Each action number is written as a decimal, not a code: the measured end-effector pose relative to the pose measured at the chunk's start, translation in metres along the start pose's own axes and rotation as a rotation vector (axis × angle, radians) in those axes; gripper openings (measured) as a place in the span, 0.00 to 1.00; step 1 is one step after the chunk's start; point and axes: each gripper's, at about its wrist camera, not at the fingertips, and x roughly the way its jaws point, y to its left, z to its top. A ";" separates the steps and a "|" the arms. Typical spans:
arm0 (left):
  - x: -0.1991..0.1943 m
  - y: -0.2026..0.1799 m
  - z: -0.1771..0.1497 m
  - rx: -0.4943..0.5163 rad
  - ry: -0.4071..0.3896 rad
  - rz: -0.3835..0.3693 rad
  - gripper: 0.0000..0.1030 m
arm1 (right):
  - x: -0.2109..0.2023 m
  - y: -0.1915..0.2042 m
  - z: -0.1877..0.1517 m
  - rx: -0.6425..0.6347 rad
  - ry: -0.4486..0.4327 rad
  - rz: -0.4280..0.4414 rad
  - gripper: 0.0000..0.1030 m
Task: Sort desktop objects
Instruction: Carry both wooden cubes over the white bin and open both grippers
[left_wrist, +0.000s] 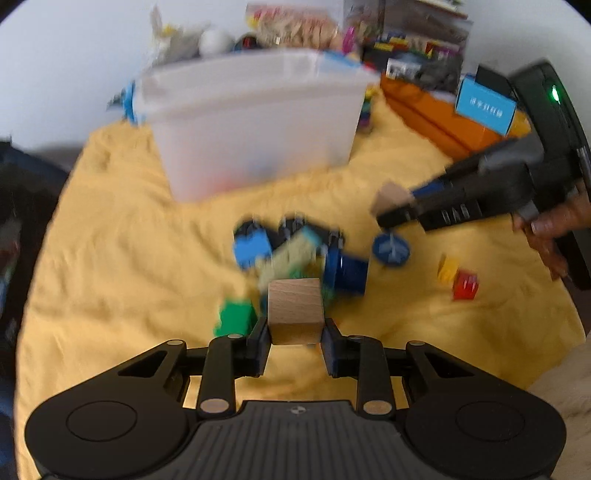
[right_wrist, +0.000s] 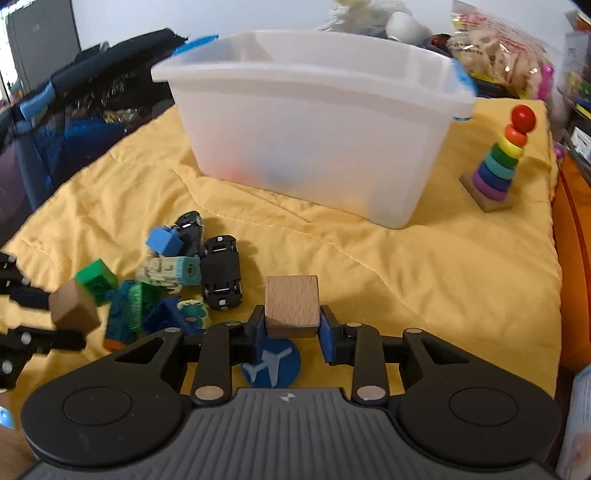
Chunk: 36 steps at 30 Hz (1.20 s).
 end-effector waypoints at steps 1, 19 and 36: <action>-0.003 0.000 0.006 -0.003 -0.013 0.000 0.32 | -0.006 0.000 -0.001 -0.001 -0.001 -0.004 0.31; -0.023 0.024 0.170 0.039 -0.306 0.126 0.32 | -0.070 0.001 0.104 -0.016 -0.298 -0.064 0.32; 0.096 0.056 0.214 0.017 -0.147 0.172 0.32 | 0.017 -0.034 0.163 0.037 -0.215 -0.163 0.32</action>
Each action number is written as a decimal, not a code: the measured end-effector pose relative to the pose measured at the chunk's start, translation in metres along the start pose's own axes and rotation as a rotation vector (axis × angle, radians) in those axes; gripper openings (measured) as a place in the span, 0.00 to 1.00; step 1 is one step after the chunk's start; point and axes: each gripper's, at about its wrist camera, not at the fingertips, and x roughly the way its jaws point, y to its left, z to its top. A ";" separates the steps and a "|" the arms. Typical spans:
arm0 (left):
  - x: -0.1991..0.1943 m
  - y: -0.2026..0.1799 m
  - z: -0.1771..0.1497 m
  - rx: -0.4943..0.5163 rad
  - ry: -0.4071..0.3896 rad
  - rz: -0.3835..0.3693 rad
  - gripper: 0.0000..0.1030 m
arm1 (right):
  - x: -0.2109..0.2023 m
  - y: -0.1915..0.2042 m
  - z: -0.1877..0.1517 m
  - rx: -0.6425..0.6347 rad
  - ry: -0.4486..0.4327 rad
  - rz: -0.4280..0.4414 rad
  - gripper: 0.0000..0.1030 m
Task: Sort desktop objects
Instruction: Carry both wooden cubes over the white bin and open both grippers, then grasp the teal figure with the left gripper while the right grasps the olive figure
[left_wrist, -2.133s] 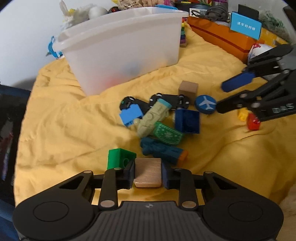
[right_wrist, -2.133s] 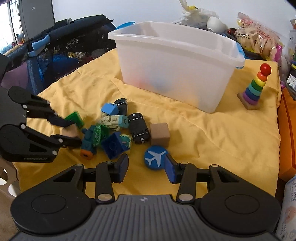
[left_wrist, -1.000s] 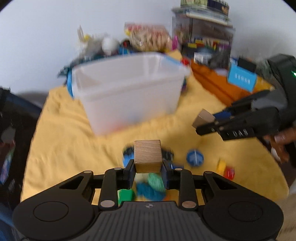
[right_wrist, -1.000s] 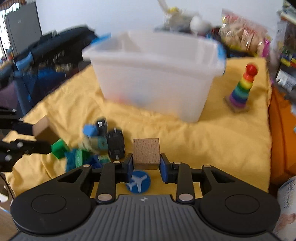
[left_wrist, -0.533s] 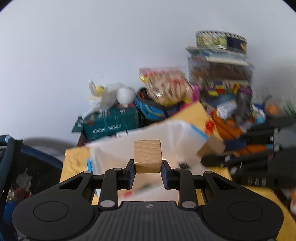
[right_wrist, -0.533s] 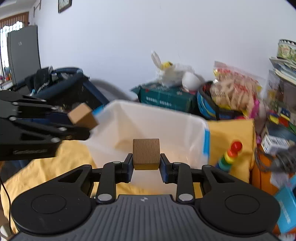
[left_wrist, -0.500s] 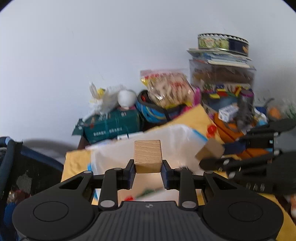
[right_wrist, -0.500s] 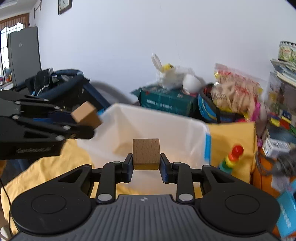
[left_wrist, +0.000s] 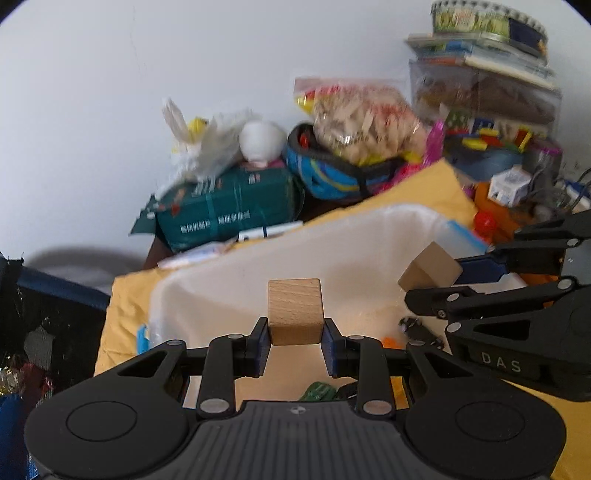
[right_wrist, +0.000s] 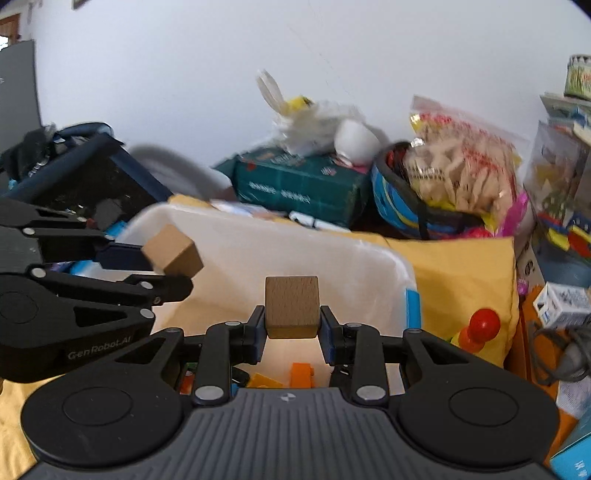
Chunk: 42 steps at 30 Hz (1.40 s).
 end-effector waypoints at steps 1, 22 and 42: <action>0.005 0.000 -0.001 0.000 0.016 0.003 0.32 | 0.006 0.000 -0.001 0.001 0.014 -0.007 0.32; -0.095 -0.008 -0.030 0.003 -0.120 0.075 0.63 | -0.053 0.012 -0.010 -0.088 -0.060 0.048 0.43; -0.103 -0.063 -0.186 -0.045 0.267 -0.217 0.62 | -0.082 0.021 -0.132 -0.073 0.133 0.168 0.41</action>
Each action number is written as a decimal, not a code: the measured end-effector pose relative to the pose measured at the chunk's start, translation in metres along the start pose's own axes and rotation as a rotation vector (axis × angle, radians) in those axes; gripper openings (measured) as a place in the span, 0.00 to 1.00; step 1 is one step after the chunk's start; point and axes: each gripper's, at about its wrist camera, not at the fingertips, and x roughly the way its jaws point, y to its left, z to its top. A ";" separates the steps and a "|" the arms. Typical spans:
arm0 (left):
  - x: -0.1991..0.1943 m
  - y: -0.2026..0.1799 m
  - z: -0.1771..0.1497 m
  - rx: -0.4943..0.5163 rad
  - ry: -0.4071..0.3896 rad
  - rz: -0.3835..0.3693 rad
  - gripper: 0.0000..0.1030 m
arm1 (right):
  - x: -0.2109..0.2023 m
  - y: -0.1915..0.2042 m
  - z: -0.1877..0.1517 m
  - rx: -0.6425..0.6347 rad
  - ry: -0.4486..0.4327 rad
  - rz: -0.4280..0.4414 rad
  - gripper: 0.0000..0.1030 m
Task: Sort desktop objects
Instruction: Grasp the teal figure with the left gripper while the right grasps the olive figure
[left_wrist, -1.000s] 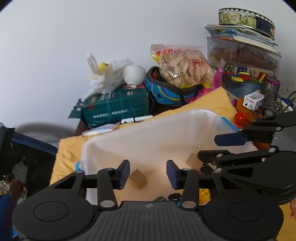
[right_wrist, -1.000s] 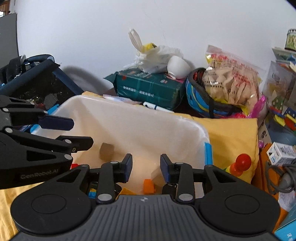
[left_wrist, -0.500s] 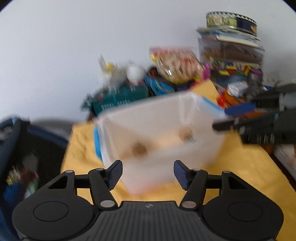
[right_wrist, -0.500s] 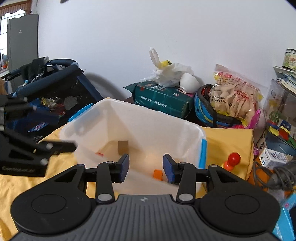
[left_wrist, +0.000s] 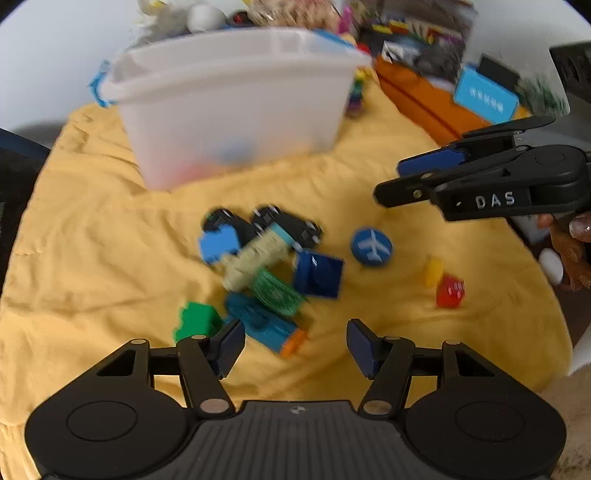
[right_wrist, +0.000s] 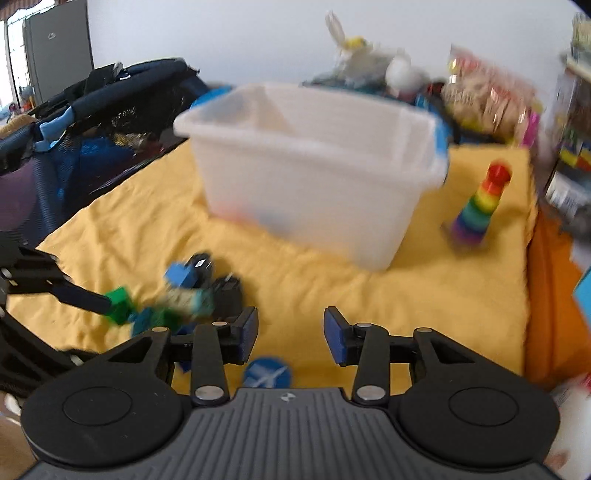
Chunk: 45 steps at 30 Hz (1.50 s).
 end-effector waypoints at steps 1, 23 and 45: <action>0.003 0.000 -0.001 -0.006 0.009 0.000 0.61 | 0.000 0.003 -0.005 0.008 0.012 0.009 0.41; 0.013 0.047 -0.016 -0.053 0.105 0.034 0.25 | 0.013 0.053 -0.007 -0.142 0.002 0.076 0.42; 0.027 0.044 0.001 0.008 0.054 0.053 0.30 | 0.092 0.088 0.016 -0.460 0.193 0.236 0.27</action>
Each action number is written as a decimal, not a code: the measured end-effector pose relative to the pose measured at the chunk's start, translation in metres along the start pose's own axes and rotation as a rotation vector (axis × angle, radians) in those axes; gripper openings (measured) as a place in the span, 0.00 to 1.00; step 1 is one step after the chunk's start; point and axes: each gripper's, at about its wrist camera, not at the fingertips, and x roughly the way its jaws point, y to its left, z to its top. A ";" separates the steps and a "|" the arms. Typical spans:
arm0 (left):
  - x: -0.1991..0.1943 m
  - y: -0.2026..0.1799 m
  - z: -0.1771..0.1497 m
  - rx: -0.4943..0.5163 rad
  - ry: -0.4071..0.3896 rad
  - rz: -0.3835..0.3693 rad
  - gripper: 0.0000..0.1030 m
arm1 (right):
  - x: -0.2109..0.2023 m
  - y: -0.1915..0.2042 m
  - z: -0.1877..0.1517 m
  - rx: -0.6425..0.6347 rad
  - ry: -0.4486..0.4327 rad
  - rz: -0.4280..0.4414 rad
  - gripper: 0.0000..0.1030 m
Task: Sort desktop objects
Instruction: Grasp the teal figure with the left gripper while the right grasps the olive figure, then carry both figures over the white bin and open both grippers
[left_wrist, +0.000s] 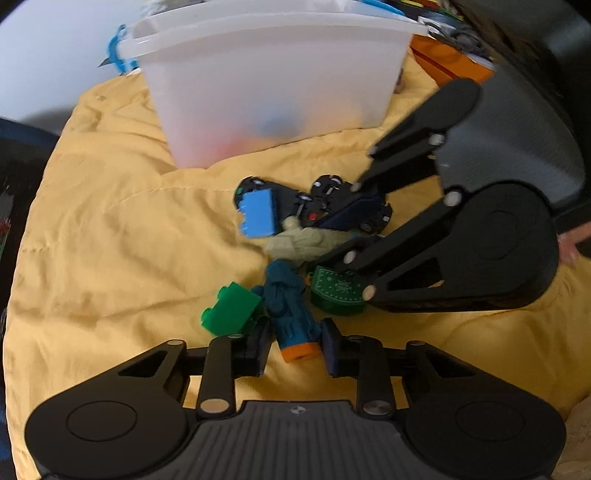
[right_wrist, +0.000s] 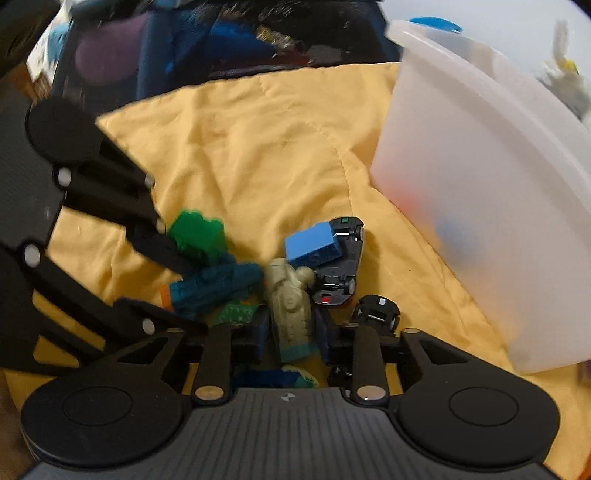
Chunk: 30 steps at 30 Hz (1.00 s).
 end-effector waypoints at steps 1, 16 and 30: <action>-0.002 0.001 -0.001 -0.009 -0.001 -0.004 0.30 | -0.002 0.000 -0.001 0.018 -0.005 -0.006 0.27; -0.017 -0.024 -0.031 0.035 0.078 -0.046 0.31 | -0.081 0.000 -0.068 0.328 -0.079 -0.010 0.27; -0.018 -0.027 -0.023 0.001 0.028 -0.024 0.28 | -0.059 0.031 -0.094 0.273 -0.002 -0.056 0.29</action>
